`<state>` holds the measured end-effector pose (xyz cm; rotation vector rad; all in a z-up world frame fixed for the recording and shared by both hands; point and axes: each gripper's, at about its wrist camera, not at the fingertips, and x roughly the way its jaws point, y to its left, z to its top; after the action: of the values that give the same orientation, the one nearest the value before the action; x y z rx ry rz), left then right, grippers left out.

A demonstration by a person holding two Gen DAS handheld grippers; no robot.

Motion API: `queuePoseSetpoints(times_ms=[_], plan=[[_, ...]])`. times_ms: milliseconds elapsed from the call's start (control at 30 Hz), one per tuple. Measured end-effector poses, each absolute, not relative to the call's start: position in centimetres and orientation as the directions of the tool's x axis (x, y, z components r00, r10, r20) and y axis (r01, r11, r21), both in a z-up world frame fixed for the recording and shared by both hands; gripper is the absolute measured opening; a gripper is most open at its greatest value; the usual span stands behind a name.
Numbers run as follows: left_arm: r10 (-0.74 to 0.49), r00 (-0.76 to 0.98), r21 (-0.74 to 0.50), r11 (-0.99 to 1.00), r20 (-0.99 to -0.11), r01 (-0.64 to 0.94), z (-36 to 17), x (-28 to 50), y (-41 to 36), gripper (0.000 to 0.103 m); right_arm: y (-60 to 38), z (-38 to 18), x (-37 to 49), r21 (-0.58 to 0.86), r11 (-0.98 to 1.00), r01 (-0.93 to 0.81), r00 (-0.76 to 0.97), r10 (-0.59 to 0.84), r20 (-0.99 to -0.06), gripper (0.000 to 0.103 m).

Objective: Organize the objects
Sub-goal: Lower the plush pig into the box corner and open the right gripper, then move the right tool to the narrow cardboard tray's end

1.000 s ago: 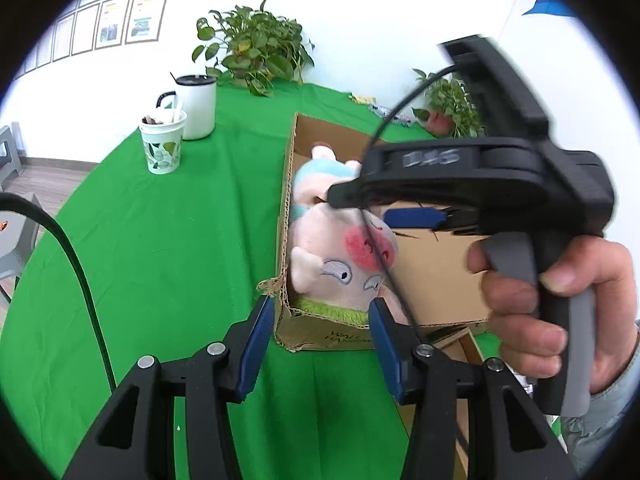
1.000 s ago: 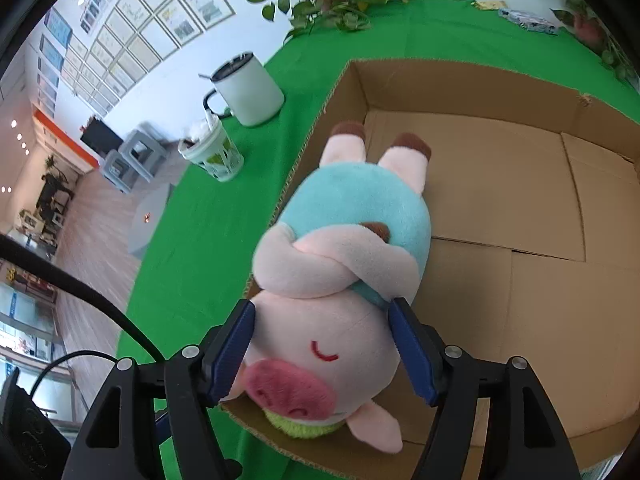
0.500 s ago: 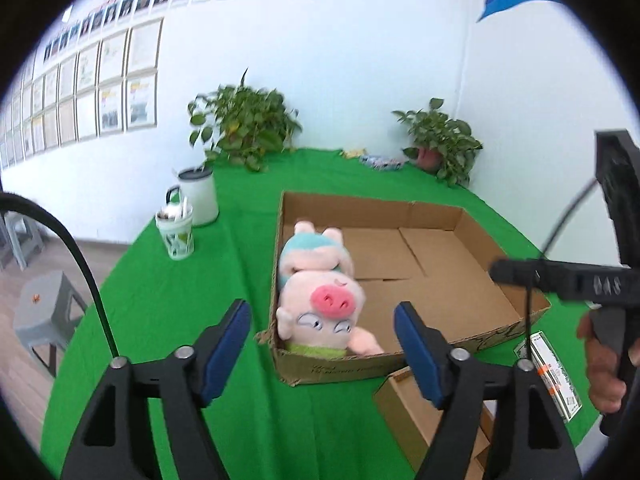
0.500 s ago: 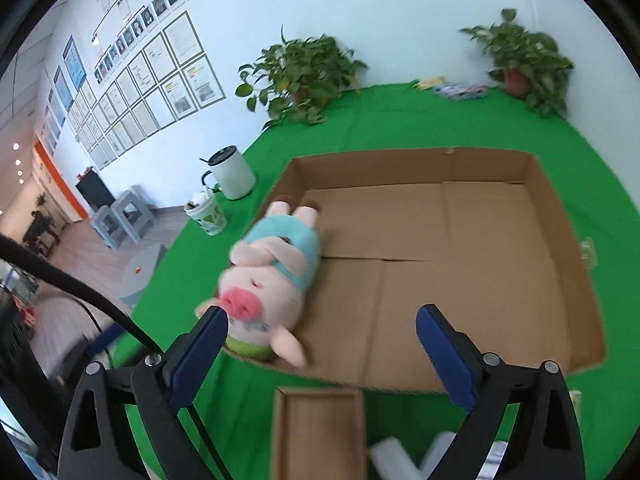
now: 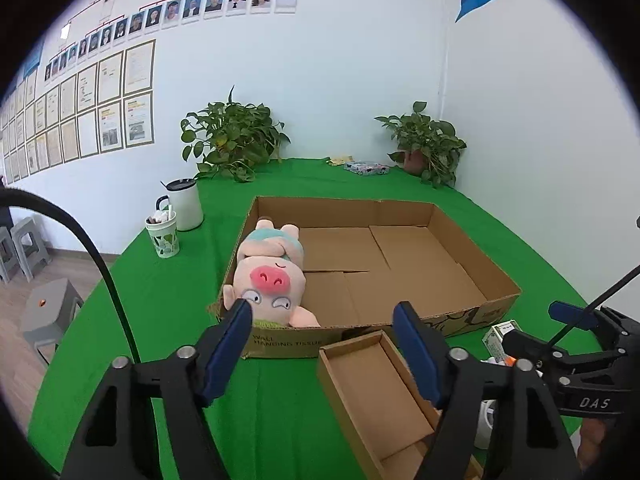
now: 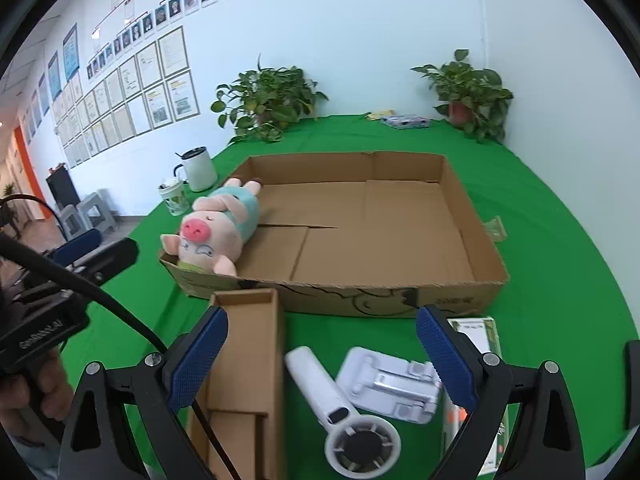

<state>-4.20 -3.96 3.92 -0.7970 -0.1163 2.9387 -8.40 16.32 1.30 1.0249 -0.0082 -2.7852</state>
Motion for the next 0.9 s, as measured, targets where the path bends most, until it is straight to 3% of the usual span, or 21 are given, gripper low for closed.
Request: queuePoseSetpoints(times_ms=[33,67,100,133,167,233,267,300,333,367,400,433,900], plan=[[0.125,-0.856,-0.107,-0.991,-0.502,-0.082,3.7,-4.0,-3.8,0.036,16.7,1.1,-8.1,0.05,-0.988,0.144,-0.754,-0.142,-0.641,0.09],[0.134,-0.851,-0.11,-0.99,-0.507,-0.091,3.4,-3.8,-3.5,0.024,17.0,1.0,-7.9,0.041,-0.99,0.133,-0.757,-0.128,-0.641,0.073],[0.134,-0.849,-0.108,-0.99,-0.511,-0.091,3.2,-3.5,-3.2,0.001,17.3,0.8,-7.8,0.032,-0.992,0.124,-0.757,-0.115,-0.643,0.059],[0.128,-0.85,-0.106,-0.991,-0.511,-0.085,3.0,-3.2,-3.0,0.001,17.5,0.5,-7.6,0.016,-0.993,0.113,-0.753,-0.096,-0.651,0.033],[0.127,-0.854,-0.106,-0.991,-0.505,-0.084,3.0,-2.9,-2.8,0.001,17.6,0.3,-7.7,-0.003,-0.995,0.101,-0.751,-0.074,-0.656,0.022],[0.126,-0.874,-0.101,-0.991,-0.47,-0.089,3.2,-2.1,-2.4,0.001,18.0,-0.1,-7.1,-0.011,-0.996,0.087,-0.755,-0.059,-0.654,0.021],[0.114,-0.883,-0.095,-0.992,-0.455,-0.079,3.3,-1.8,-2.2,0.003,18.0,-0.2,-7.1,-0.007,-0.997,0.083,-0.753,-0.058,-0.655,0.023],[0.104,-0.885,-0.088,-0.994,-0.454,-0.072,3.4,-1.7,-2.1,0.015,18.2,-0.3,-6.9,0.001,-0.997,0.077,-0.751,-0.059,-0.657,0.025],[0.106,-0.882,-0.084,-0.994,-0.459,-0.075,3.4,-1.7,-1.9,0.042,18.4,-0.4,-6.8,0.002,-0.998,0.066,-0.749,-0.051,-0.661,0.045],[0.116,-0.88,-0.09,-0.992,-0.46,-0.084,3.4,-1.7,-1.8,0.058,18.4,-0.4,-6.7,0.003,-0.998,0.058,-0.751,-0.046,-0.659,0.08],[0.128,-0.882,-0.1,-0.991,-0.454,-0.092,3.5,-1.6,-1.8,0.079,18.7,-0.4,-6.4,0.014,-0.998,0.055,-0.759,-0.051,-0.649,0.092],[0.138,-0.887,-0.112,-0.989,-0.441,-0.098,3.5,-1.4,-1.9,0.08,19.0,-0.2,-6.1,0.029,-0.998,0.053,-0.773,-0.06,-0.632,0.096],[0.161,-0.854,-0.12,-0.986,-0.496,-0.116,2.1,-1.3,-1.7,0.08,17.8,-0.5,-4.7,0.015,-0.991,0.134,-0.778,-0.115,-0.618,0.097]])
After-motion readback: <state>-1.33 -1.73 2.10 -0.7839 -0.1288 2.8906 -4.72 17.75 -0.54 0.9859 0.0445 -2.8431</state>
